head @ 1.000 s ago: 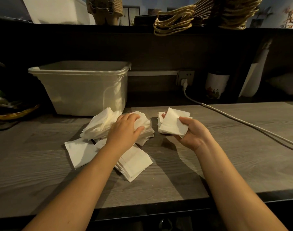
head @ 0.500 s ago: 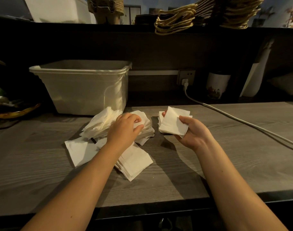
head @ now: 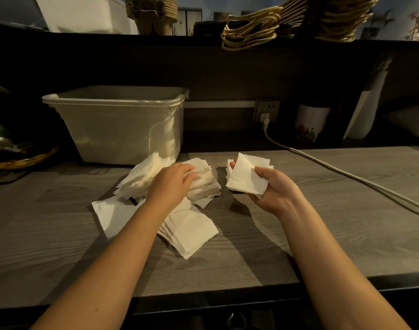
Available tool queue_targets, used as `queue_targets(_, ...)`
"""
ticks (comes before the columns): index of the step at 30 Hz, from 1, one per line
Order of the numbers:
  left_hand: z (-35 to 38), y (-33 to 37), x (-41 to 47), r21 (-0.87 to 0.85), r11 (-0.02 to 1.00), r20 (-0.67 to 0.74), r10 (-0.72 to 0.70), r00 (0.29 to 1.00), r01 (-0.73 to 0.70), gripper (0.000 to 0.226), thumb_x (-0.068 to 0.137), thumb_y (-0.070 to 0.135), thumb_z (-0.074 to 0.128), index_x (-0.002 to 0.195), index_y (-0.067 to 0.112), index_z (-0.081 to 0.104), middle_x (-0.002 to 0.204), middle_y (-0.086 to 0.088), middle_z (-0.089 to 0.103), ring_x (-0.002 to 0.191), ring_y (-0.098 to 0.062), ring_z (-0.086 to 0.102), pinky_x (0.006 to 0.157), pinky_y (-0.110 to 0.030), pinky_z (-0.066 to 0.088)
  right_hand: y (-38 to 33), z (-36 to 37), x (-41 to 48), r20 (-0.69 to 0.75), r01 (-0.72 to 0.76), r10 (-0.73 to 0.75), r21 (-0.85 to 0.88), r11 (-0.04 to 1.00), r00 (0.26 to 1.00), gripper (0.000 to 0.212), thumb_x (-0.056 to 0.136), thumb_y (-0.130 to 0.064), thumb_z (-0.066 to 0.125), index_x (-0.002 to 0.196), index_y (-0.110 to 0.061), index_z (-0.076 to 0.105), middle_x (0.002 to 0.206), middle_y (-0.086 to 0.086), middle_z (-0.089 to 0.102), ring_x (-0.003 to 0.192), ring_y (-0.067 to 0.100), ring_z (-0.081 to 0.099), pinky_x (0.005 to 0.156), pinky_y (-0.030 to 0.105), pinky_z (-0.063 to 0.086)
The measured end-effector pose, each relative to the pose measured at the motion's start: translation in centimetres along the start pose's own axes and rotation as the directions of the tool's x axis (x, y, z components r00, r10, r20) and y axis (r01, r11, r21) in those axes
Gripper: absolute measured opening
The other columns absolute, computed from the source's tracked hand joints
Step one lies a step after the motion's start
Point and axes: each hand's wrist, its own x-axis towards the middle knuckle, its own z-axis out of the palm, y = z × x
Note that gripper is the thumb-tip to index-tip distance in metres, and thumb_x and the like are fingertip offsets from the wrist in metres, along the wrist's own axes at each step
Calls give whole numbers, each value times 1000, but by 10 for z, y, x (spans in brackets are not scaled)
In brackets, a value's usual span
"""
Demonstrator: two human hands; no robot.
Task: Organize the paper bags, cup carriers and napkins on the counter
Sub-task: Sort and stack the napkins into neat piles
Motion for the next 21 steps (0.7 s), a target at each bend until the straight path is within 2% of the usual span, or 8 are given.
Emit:
queue_targets(3, -1, 1, -2, 30, 1000, -28, -5, 1000, 5, 31, 95, 14, 46, 123, 20, 58, 120, 1, 60, 104, -19, 55, 80, -25, 40, 1, -2, 3, -4, -25, 25, -5, 1000, 1000, 44, 99, -12, 37, 141, -7, 26, 110, 21, 67, 100, 31, 64, 77, 44, 52)
queue_targets(7, 2, 2, -2, 16, 1000, -65, -3, 998, 4, 24, 94, 19, 50, 113, 22, 64, 112, 2, 61, 101, -17, 54, 77, -24, 38, 5, -1, 3, 53, -53, 54, -32, 998, 997, 41, 100, -14, 34, 140, -9, 26, 104, 21, 69, 91, 30, 69, 69, 44, 56)
queue_targets(11, 2, 6, -1, 8, 998, -145, -54, 988, 56, 25, 95, 23, 49, 115, 19, 64, 111, -1, 62, 98, -19, 55, 72, -24, 35, 6, 0, 3, 59, -73, 77, -70, 995, 995, 38, 101, -17, 33, 138, -10, 28, 99, 20, 71, 93, 31, 66, 72, 45, 50)
queue_targets(13, -2, 8, 0, -81, 991, -210, -123, 970, 108, 26, 96, 25, 48, 115, 17, 63, 103, 2, 61, 90, -18, 53, 70, -26, 35, 6, 1, 0, 52, -81, 86, -93, 992, 995, 32, 101, -16, 34, 132, -11, 31, 89, 19, 72, 91, 31, 65, 69, 45, 50)
queue_targets(15, -6, 9, 0, -185, 969, -235, -206, 950, 164, 27, 96, 27, 47, 115, 15, 62, 94, 5, 56, 84, -16, 51, 68, -26, 36, 7, 2, 0, 50, -89, 94, -105, 991, 994, 30, 101, -15, 35, 130, -10, 33, 90, 19, 71, 90, 31, 65, 70, 45, 50)
queue_targets(18, -6, 7, 4, -404, 888, -183, -314, 932, 220, 25, 96, 26, 46, 109, 13, 63, 90, -1, 61, 80, -21, 61, 66, -29, 52, 10, 3, 1, 45, -101, 107, -123, 987, 993, 32, 100, -14, 36, 131, -10, 31, 95, 20, 69, 93, 31, 65, 75, 45, 50)
queue_targets(21, -8, 9, 5, -607, 749, -97, -401, 911, 265, 21, 97, 22, 45, 86, 14, 60, 77, 0, 54, 77, -18, 64, 54, -15, 49, 12, 3, 3, 74, -132, 142, -122, 984, 987, 31, 101, -15, 35, 131, -9, 31, 89, 20, 72, 88, 30, 67, 74, 45, 52)
